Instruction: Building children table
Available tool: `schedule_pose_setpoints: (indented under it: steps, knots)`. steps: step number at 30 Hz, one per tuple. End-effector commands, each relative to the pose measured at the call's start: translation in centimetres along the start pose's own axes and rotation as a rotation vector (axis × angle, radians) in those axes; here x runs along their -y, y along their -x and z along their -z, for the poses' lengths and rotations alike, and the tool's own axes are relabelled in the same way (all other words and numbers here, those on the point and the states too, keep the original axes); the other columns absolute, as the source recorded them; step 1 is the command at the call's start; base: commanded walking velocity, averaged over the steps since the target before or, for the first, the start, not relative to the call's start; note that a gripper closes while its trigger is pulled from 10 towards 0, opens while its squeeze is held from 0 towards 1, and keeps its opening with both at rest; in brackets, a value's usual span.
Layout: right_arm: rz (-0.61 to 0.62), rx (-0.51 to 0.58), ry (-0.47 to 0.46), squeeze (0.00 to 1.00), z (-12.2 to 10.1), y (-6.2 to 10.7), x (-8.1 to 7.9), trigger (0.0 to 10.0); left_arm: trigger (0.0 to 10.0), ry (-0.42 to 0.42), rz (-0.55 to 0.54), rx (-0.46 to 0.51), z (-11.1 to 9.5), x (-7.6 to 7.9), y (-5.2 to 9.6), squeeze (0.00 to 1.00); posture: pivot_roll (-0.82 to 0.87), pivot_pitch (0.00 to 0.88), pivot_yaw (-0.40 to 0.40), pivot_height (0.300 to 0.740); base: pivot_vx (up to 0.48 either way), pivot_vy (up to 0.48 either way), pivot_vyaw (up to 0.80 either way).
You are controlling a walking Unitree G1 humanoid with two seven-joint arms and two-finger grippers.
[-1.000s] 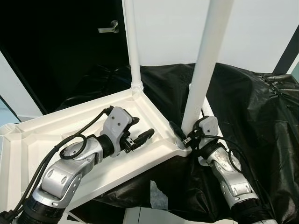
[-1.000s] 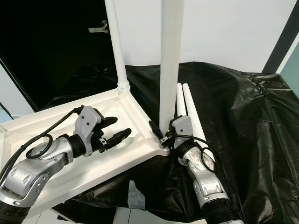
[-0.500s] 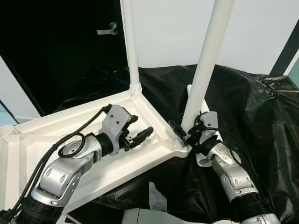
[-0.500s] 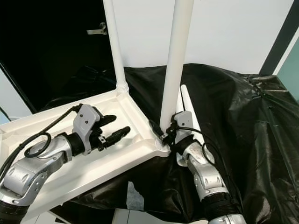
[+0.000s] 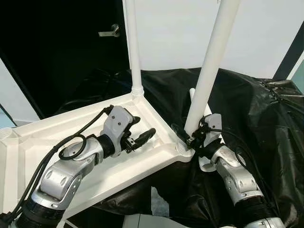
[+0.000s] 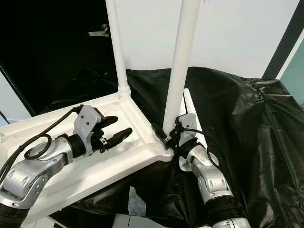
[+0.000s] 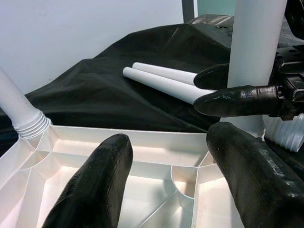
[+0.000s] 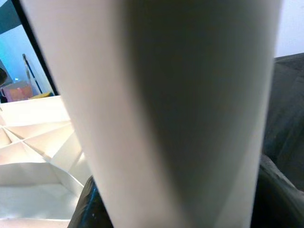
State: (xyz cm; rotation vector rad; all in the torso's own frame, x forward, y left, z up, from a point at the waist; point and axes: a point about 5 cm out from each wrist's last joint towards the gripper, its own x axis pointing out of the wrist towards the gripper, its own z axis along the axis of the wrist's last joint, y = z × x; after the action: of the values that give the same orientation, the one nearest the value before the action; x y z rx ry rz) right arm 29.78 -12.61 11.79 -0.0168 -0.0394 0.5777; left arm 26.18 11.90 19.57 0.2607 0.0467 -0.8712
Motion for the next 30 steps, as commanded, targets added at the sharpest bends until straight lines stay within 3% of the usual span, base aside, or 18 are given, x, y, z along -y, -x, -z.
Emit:
schedule_pose_setpoints:
  steps: [1,4,8,14,27,29,30]
  knots:
    - [0.060,-0.219,-0.031,0.00,4.7,1.8,-0.3,10.0,10.0,-0.007,0.075,0.002,-0.2,0.1,-0.1,0.00,0.10,0.000,0.026,0.740,0.000,0.000,0.00]
    - [0.090,-0.192,-0.031,0.00,4.3,1.6,-0.6,10.0,10.0,-0.007,0.075,0.004,-0.3,0.1,0.0,0.00,0.10,0.000,0.024,0.740,0.000,0.000,0.00]
    - [0.245,-0.124,-0.002,0.00,3.3,0.9,-1.5,10.0,10.0,-0.008,0.073,0.005,-0.3,0.1,0.1,0.00,0.10,0.000,0.022,0.740,0.000,0.000,0.00]
    - [0.433,-0.094,-0.058,0.00,3.0,1.0,-1.9,10.0,10.0,-0.010,0.076,0.005,-0.3,0.2,0.1,0.00,0.10,0.000,0.016,0.740,0.000,0.000,0.00]
    - [0.526,-0.113,-0.091,0.00,3.0,1.0,-2.1,10.0,10.0,-0.018,0.086,0.004,-0.4,0.2,-0.1,0.00,0.10,0.000,0.016,0.740,0.000,0.000,0.00]
    - [0.541,-0.106,-0.112,0.00,2.8,0.9,-2.1,10.0,10.0,-0.019,0.088,0.004,-0.4,0.2,-0.1,0.00,0.10,0.000,0.015,0.740,0.000,0.000,0.00]
    - [0.548,-0.086,-0.184,0.00,2.7,0.9,-2.2,10.0,10.0,-0.020,0.089,0.004,-0.4,0.1,-0.1,0.00,0.10,0.000,0.015,0.740,0.000,0.000,0.00]
